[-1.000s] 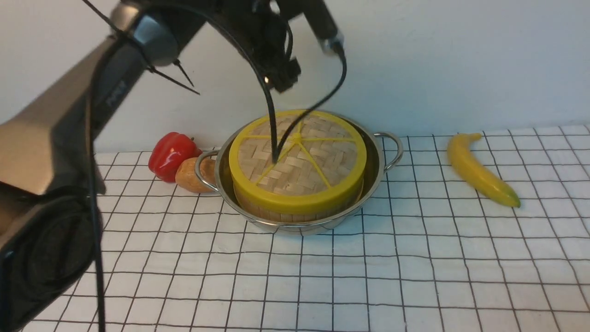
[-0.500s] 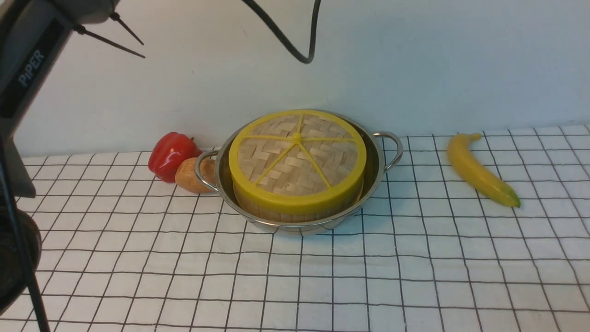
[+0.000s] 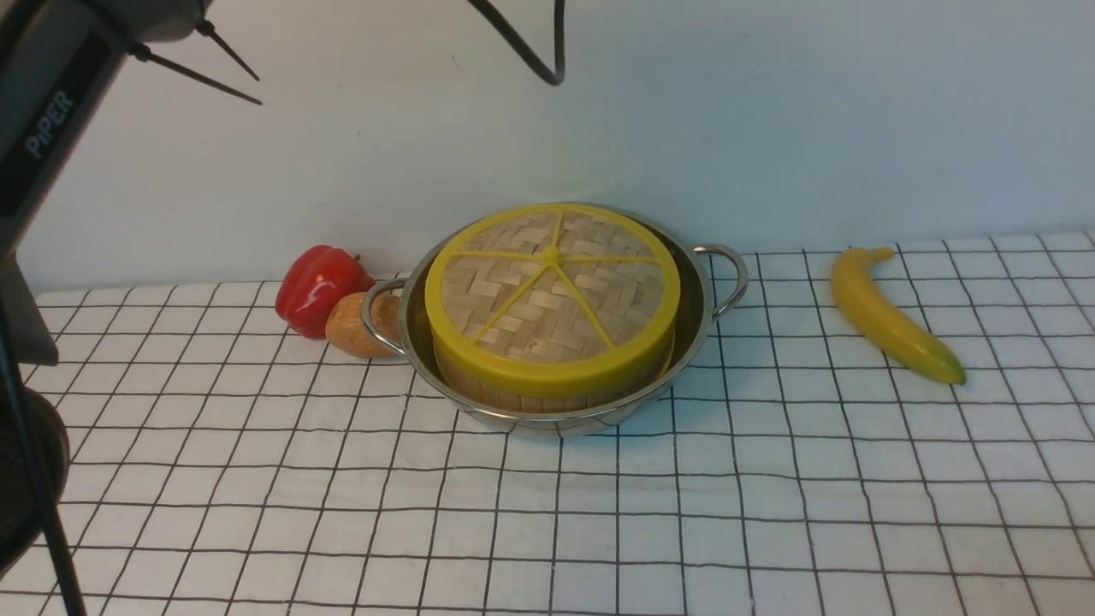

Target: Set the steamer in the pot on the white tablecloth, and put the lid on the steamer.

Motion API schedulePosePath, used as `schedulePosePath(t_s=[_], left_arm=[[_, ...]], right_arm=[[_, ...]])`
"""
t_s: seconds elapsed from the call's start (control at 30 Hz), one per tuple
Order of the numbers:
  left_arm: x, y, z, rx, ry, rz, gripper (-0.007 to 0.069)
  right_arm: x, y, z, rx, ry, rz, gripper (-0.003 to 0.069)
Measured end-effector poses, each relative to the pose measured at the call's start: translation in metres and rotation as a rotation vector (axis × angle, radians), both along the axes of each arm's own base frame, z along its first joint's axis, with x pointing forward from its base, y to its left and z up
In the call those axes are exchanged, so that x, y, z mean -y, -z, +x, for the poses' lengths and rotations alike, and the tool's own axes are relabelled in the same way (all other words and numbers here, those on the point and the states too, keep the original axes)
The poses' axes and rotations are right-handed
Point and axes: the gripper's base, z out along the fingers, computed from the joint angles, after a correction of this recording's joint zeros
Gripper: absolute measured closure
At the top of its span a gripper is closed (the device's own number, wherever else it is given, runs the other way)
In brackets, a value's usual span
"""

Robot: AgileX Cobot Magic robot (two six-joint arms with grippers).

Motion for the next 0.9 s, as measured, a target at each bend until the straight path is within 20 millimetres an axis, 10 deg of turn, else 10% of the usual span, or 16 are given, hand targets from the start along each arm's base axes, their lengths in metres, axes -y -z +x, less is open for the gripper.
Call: schedulePosePath(t_s=[0.3, 0.47, 0.57, 0.9], left_arm=[[-0.065, -0.084, -0.083, 0.151, -0.221, -0.048, 0.0468], [-0.076, -0.097, -0.129, 0.331, -0.102, -0.064, 0.0466], [-0.082, -0.075, -0.152, 0.365, -0.05, -0.1, 0.0466], [-0.136, 0.094, -0.276, 0.208, -0.149, -0.198, 0.0447]], right_arm=[[0.0, 0.0, 0.0, 0.0, 0.0, 0.0, 0.0417], [0.0, 0.0, 0.0, 0.0, 0.0, 0.0, 0.0417], [0.0, 0.0, 0.0, 0.0, 0.0, 0.0, 0.0417], [0.0, 0.0, 0.0, 0.0, 0.0, 0.0, 0.0417]])
